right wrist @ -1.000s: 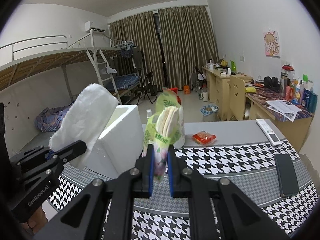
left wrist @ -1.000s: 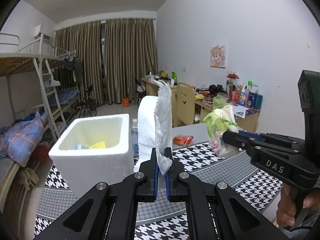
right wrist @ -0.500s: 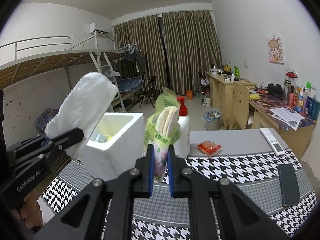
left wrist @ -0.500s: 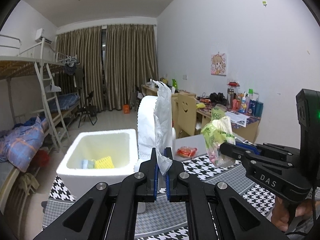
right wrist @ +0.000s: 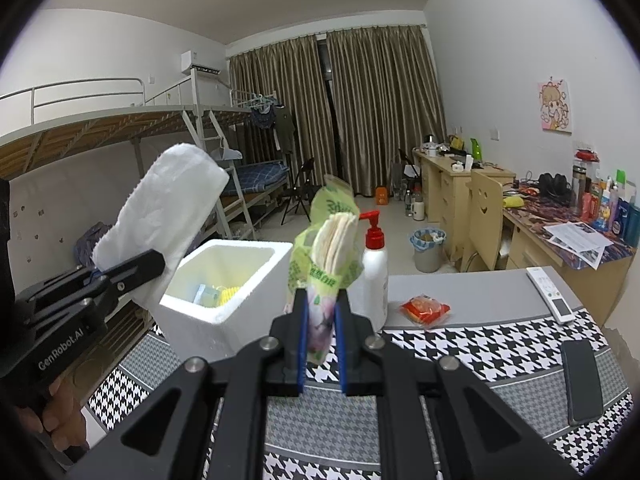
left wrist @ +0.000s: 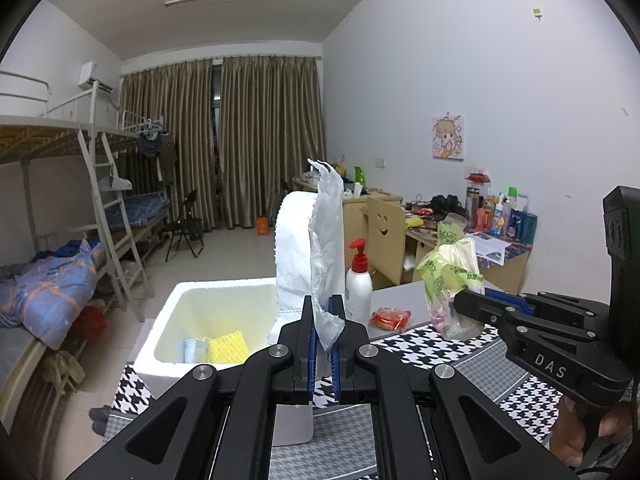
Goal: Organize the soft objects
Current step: 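Carry the tissue and the packet over the foam box with both grippers, then lower the white tissue into the foam box and open the left gripper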
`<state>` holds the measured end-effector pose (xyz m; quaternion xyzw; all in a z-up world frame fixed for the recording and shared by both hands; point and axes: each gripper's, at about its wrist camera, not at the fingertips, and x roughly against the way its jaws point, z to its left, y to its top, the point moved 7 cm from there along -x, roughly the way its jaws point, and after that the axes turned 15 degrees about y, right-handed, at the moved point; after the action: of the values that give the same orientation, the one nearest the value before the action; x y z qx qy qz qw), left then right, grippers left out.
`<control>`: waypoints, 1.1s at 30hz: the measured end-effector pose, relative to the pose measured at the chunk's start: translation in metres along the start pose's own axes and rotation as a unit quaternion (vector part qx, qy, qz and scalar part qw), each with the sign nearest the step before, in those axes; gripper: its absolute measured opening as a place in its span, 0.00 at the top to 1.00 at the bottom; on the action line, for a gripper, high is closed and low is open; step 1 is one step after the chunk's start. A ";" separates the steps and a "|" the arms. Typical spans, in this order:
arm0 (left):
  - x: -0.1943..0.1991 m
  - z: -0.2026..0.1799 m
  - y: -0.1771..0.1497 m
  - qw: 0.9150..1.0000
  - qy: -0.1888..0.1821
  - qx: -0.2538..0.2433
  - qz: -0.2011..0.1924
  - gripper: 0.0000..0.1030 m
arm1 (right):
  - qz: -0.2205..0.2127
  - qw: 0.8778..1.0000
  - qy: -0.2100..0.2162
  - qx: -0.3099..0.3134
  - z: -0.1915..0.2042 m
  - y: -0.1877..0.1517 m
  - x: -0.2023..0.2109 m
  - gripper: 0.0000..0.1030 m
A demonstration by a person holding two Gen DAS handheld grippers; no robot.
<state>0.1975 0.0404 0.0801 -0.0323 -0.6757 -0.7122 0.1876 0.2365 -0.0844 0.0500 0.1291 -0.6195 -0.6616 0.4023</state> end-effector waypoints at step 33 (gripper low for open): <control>-0.055 0.046 0.003 0.998 0.059 0.017 0.023 0.94 | 0.034 0.999 0.037 0.017 0.029 0.020 -0.067 0.85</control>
<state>0.2396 0.0972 0.0705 -0.0025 -0.6743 -0.6968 0.2445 0.2675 -0.0151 0.0522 0.1388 -0.6199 -0.6314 0.4448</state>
